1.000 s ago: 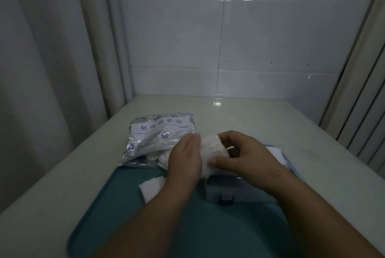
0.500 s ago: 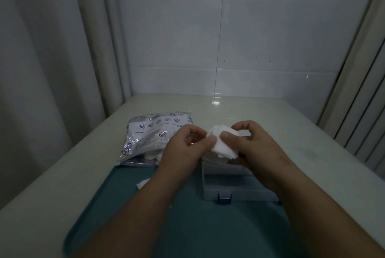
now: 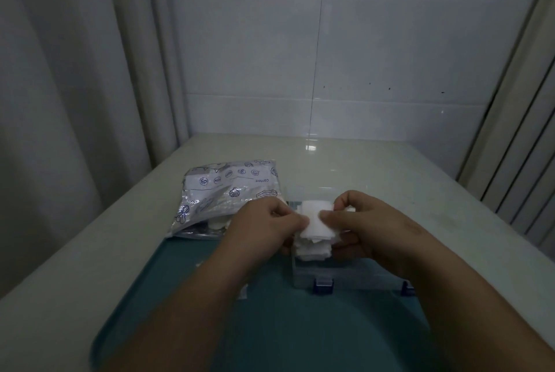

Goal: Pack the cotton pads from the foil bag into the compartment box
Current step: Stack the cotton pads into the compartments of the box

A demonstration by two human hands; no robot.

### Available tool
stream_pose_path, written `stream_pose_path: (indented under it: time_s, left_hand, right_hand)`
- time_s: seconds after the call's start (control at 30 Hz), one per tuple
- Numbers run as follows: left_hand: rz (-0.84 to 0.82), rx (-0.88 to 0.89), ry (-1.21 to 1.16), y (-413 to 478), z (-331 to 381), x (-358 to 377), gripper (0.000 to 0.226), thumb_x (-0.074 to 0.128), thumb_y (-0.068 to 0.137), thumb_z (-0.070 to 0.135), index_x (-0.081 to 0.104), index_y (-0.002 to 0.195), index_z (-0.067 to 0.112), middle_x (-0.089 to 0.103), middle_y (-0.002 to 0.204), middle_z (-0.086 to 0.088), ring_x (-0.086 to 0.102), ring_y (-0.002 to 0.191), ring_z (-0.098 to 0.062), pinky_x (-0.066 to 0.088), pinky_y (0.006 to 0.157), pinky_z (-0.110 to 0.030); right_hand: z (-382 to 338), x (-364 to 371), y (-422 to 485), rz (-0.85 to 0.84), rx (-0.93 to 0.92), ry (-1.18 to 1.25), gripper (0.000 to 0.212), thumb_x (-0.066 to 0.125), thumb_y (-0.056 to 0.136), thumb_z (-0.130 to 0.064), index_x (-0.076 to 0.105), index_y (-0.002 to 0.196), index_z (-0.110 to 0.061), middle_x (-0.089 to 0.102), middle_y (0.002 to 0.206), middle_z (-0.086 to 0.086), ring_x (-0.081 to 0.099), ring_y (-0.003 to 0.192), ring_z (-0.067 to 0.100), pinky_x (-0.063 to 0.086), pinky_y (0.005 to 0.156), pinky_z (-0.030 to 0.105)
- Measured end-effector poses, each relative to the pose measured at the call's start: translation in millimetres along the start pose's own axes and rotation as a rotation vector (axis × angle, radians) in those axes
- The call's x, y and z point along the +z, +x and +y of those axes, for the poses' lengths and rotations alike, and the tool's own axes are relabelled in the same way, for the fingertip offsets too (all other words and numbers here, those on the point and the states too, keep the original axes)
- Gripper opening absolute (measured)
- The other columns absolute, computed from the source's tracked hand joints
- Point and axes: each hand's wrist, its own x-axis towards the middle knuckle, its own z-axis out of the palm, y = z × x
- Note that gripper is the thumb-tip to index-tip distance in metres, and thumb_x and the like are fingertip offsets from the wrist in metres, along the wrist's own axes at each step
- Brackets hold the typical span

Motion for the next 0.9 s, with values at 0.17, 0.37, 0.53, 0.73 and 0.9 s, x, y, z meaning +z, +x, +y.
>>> stream_pose_path:
  time_s: [0.17,0.37,0.53,0.73,0.9]
  left_hand:
    - [0.029,0.055,0.251,-1,-2,0,0.022,0.074,0.073,0.036,0.07,0.067,0.015,0.069,0.064,0.001,0.063,0.06,-0.013,0.05,0.062,-0.029]
    - [0.024,0.043,0.392,-1,-2,1,0.033,0.073,0.074,0.04,0.068,0.066,0.009,0.056,0.055,0.004,0.049,0.053,-0.009,0.033,0.051,-0.024]
    - [0.008,0.066,0.48,-2,-3,3,0.021,0.074,0.075,0.037,0.069,0.069,0.017,0.066,0.068,0.006,0.056,0.063,-0.005,0.036,0.053,-0.021]
    - [-0.03,0.119,0.46,-3,-4,3,0.022,0.078,0.072,0.026,0.057,0.08,0.024,0.059,0.072,0.009,0.05,0.063,0.0,0.034,0.054,-0.019]
    - [-0.064,0.188,0.506,-5,-2,2,0.026,0.076,0.075,0.024,0.052,0.084,0.029,0.063,0.084,0.006,0.056,0.073,-0.007,0.038,0.057,-0.019]
  right_hand:
    - [4,1,3,0.012,0.035,-0.043,0.017,0.068,0.086,-0.011,0.052,0.09,-0.009,0.068,0.096,0.029,0.071,0.076,0.036,0.06,0.065,0.042]
    - [10,2,8,0.004,0.072,-0.151,0.017,0.07,0.084,-0.011,0.055,0.092,-0.01,0.071,0.095,0.024,0.072,0.084,0.035,0.061,0.07,0.044]
    - [15,3,10,0.01,0.066,-0.258,0.022,0.074,0.08,-0.014,0.054,0.087,-0.013,0.069,0.086,0.021,0.067,0.072,0.027,0.061,0.07,0.042]
    - [14,8,9,0.059,0.025,-0.547,0.024,0.074,0.081,-0.028,0.057,0.092,-0.016,0.07,0.081,0.007,0.06,0.062,0.014,0.057,0.062,0.03]
    - [13,9,11,0.056,0.006,-0.701,0.021,0.071,0.083,-0.033,0.058,0.088,-0.018,0.069,0.083,0.003,0.061,0.068,0.014,0.056,0.074,0.034]
